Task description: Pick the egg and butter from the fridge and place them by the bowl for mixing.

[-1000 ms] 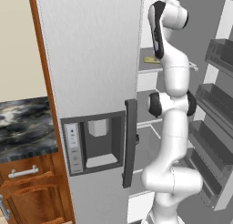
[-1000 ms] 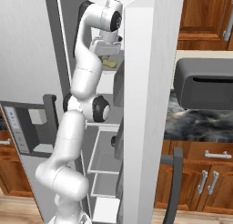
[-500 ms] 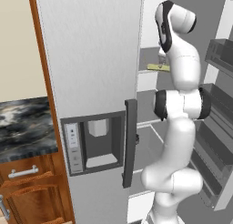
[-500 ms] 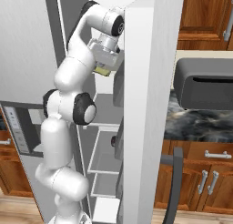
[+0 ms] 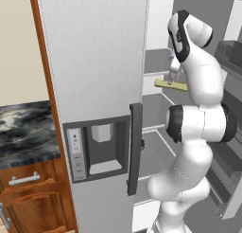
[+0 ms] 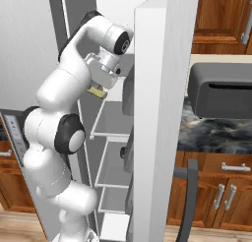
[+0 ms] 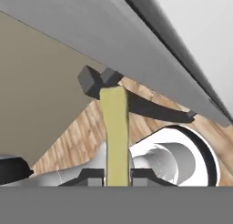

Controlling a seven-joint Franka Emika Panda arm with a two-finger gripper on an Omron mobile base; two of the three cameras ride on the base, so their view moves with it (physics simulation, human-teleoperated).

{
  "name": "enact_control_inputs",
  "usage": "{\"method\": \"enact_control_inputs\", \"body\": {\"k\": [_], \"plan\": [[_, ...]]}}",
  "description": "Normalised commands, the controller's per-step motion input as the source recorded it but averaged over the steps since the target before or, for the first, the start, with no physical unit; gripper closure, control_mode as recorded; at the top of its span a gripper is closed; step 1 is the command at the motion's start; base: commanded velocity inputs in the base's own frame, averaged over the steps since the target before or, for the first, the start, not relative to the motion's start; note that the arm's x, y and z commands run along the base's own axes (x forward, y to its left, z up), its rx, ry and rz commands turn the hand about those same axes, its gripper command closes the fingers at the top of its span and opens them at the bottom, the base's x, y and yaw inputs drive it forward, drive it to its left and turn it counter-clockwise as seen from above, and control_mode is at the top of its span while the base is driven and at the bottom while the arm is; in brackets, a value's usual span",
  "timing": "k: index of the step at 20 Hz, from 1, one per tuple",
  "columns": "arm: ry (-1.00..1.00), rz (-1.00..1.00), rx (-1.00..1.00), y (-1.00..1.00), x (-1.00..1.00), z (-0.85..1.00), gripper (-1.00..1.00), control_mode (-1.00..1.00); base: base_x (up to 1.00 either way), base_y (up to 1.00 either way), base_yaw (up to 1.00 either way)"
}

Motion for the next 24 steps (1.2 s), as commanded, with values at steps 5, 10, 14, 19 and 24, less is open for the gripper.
{"method": "enact_control_inputs", "body": {"k": [5,10,14,19,24], "plan": [[-0.12,0.12,-0.08,0.29,-0.7,0.07,1.0,-1.0,0.0,0.0,0.0],[-0.28,0.05,-0.13,0.17,-0.78,0.0,1.0,-1.0,0.0,0.0,0.0],[-0.51,0.0,-0.14,0.13,-0.87,-0.18,1.0,-1.0,0.0,0.0,0.0],[-0.46,-0.18,-0.1,0.2,-0.51,-0.43,1.0,-1.0,0.0,0.0,0.0],[-0.38,-0.19,-0.02,0.05,-0.12,-0.17,1.0,-1.0,0.0,0.0,0.0]]}}
